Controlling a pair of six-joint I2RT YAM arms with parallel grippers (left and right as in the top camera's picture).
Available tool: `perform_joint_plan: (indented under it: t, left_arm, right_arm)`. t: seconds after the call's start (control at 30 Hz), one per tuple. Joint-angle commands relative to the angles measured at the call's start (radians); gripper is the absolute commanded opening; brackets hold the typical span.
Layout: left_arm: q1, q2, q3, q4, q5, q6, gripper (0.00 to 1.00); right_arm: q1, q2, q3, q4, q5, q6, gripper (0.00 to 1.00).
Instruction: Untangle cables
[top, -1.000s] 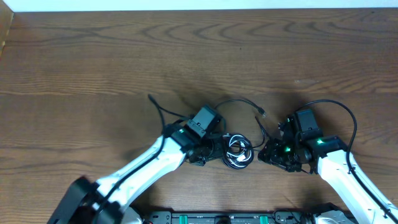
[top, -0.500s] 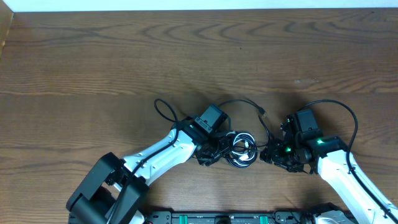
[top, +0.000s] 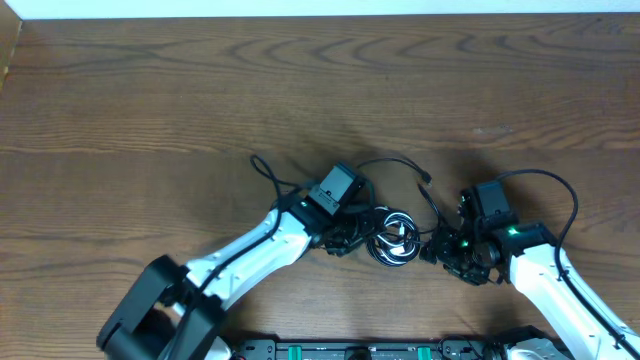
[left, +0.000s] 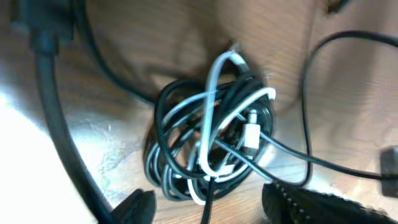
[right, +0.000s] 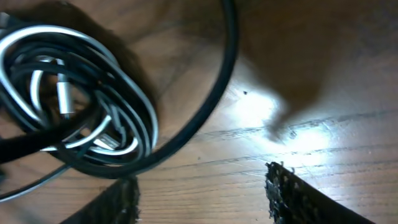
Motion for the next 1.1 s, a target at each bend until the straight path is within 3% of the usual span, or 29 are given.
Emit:
perform_joint_plan:
  t: [0.0,0.17,0.2,0.67,1.07]
  left_arm:
    - [0.011,-0.058,0.014,-0.008,-0.051,0.097,0.61]
    - [0.011,-0.068,0.014,-0.04,-0.066,0.13,0.61]
    - [0.01,-0.068,0.014,-0.05,-0.074,0.13,0.61]
    - [0.01,-0.068,0.014,-0.082,-0.152,0.103,0.61]
    - [0.022,-0.068,0.015,0.068,-0.134,0.086,0.61]
  right_arm:
    - [-0.004,0.005,-0.014,0.002,0.011,0.073,0.69]
    - [-0.004,0.005,-0.014,0.001,0.011,0.086,0.98]
    - [-0.004,0.005,-0.014,-0.001,0.011,0.086,0.99]
    - [-0.004,0.005,-0.014,-0.001,0.011,0.086,0.99]
    - [-0.004,0.005,-0.014,-0.001,0.011,0.086,0.99]
